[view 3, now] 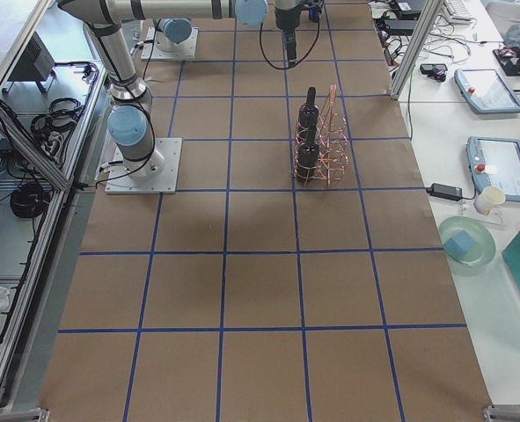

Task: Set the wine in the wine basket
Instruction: 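Carry the dark wine bottle in the left gripper toward the table center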

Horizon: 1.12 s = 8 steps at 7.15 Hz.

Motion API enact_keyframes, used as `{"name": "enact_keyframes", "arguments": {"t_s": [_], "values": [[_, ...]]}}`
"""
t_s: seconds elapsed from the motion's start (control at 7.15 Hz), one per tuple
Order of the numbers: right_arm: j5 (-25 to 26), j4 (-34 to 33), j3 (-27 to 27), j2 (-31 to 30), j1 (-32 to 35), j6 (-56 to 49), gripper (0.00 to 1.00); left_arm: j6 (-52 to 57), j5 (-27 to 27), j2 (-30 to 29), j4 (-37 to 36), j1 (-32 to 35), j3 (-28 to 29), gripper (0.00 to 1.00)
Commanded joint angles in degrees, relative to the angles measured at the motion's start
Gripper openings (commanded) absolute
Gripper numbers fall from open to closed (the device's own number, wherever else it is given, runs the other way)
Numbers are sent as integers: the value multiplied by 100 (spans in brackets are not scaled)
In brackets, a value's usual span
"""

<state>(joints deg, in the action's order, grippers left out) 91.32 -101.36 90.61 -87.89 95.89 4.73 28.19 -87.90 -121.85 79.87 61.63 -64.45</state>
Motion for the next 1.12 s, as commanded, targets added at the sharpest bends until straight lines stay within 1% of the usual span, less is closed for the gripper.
{"name": "enact_keyframes", "arguments": {"t_s": [0.0,0.14,0.42,0.56,0.7,0.84,0.98], "values": [[9,-6,0,9,0,-7,100,-147,185,-40,-77,7,-6,94],[9,-6,0,9,0,-7,100,-147,203,-58,-164,16,-6,94],[9,-6,0,9,0,-7,100,-121,203,-146,-226,16,-24,89],[9,-6,0,17,0,-7,100,-112,203,-146,-226,16,-24,65],[9,-15,0,26,0,-7,100,-112,203,-146,-226,16,-24,60],[9,-7,0,26,0,-7,100,-95,203,-146,-226,16,-32,38],[9,-6,0,18,0,-7,100,-103,203,-137,-217,34,-59,10]]}}
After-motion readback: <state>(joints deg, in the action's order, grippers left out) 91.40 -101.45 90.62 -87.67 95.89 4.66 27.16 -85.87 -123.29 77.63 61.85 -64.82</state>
